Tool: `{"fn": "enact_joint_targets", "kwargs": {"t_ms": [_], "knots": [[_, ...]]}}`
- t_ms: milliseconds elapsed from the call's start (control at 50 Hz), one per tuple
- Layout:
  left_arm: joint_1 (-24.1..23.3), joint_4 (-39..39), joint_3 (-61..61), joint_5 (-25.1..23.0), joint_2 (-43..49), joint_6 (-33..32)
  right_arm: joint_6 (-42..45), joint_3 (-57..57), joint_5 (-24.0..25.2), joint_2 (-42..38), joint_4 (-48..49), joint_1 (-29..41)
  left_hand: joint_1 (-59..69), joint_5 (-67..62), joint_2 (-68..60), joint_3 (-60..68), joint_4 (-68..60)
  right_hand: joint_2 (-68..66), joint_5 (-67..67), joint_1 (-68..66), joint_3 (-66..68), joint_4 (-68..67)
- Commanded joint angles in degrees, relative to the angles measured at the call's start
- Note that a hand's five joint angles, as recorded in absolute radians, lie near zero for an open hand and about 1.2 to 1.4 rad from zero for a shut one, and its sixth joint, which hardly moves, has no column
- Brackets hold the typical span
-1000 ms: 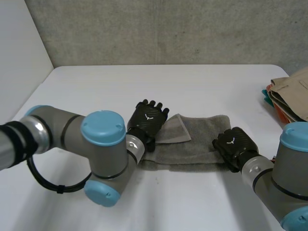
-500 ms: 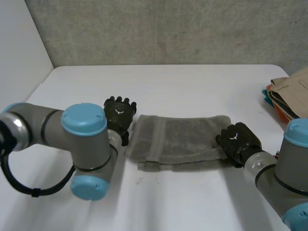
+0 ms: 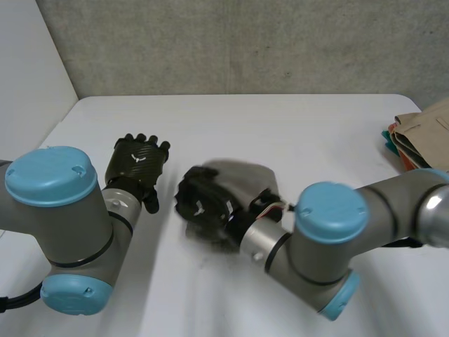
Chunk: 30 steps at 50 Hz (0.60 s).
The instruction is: Fold the laundry.
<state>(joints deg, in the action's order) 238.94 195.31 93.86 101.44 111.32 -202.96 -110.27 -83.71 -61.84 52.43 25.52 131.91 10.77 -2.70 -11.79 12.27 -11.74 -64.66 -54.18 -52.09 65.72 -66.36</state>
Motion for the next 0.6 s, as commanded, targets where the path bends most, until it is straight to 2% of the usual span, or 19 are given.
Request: {"fn": "enact_joint_targets", "kwargs": {"t_ms": [20, 80, 120, 140, 220, 300, 360, 420, 600], "knots": [[0.04, 0.25, -0.52, -0.02, 0.12, -0.07, -11.86, 1.53, -7.03, -1.73, -0.73, 1.60, 0.45, 1.47, 0.56, -1.04, 0.51, 54.66, 54.18, 42.09, -55.72, 56.36], [-0.05, 0.42, -1.92, -0.10, 0.12, 0.02, -24.42, 1.09, -15.21, 3.80, -1.00, 0.73, 0.45, 1.47, 0.56, -1.04, 0.51, 54.66, 54.18, 42.09, -55.72, 56.36], [-0.75, 0.51, -3.93, -0.28, 0.21, 0.19, -32.08, 0.39, -18.38, 7.58, -1.26, -0.07, 0.29, 1.64, 0.73, -1.21, 0.68, 54.66, 54.18, 42.09, -55.72, 56.36], [-1.01, 0.51, -4.56, -0.37, 0.21, 0.28, -39.69, -0.31, -20.92, 10.99, -2.05, -1.11, 0.28, 1.64, 0.73, -1.21, 0.68, 54.66, 54.18, 42.09, -55.72, 56.36], [-3.91, 0.51, -7.90, -2.91, 0.91, 2.74, -55.18, -1.11, -22.27, 15.85, -8.35, -5.50, 0.45, 1.47, 0.57, -1.05, 0.52, 54.66, 54.18, 42.09, -55.72, 56.36], [-6.11, 0.16, -10.89, -8.00, 2.93, 6.87, -64.52, 0.20, -20.43, 16.04, -17.14, -11.48, 0.62, 1.31, 0.40, -0.88, 0.35, 54.66, 54.18, 42.09, -55.72, 56.36], [-7.51, -0.28, -13.60, -10.47, 6.60, 9.06, -66.83, 1.79, -19.20, 14.47, -20.76, -12.99, 0.96, 0.97, 0.06, -0.54, 0.01, 54.66, 54.18, 42.09, -55.72, 56.36], [-8.75, -1.16, -15.98, -10.13, 9.60, 9.34, -67.01, 5.04, -18.14, 9.55, -23.58, -12.99, 1.13, 0.80, -0.11, -0.37, -0.16, 54.66, 54.18, 42.09, -55.72, 56.36], [-9.01, -9.93, -22.23, -2.93, 19.45, 7.68, -67.01, 13.47, -16.56, -1.53, -28.77, -13.26, 1.46, 0.46, -0.45, -0.04, -0.50, 54.66, 54.18, 42.09, -55.72, 56.36]]}}
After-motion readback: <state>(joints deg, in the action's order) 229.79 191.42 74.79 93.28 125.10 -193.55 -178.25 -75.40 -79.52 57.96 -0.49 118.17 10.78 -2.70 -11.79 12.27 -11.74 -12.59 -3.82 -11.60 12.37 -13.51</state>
